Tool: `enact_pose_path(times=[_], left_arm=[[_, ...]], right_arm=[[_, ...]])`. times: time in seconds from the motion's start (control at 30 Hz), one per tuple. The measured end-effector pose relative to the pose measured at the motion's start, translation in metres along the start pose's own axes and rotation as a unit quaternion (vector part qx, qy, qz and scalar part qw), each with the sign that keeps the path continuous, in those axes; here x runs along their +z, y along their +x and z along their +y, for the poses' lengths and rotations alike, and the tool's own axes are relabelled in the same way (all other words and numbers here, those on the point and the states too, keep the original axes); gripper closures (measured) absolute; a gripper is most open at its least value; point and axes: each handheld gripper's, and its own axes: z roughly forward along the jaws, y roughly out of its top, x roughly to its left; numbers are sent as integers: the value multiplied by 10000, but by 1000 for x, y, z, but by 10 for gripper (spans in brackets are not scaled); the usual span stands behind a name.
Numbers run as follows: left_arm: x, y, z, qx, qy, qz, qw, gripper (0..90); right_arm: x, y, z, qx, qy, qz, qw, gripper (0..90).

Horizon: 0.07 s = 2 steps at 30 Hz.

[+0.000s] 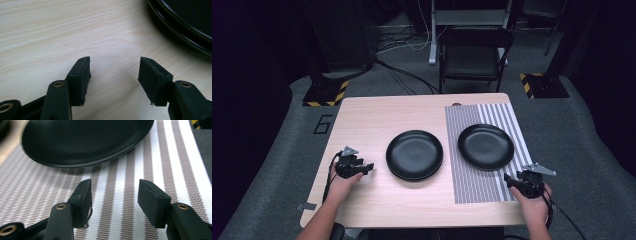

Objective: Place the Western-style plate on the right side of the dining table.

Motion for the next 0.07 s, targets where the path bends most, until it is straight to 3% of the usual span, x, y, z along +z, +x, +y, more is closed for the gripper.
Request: enact_pose_path(times=[0.07], left_arm=[[1,1,0,35,-31,49,10000,427]], right_arm=[[3,-2,-2,-56,7,-56,10000,434]])
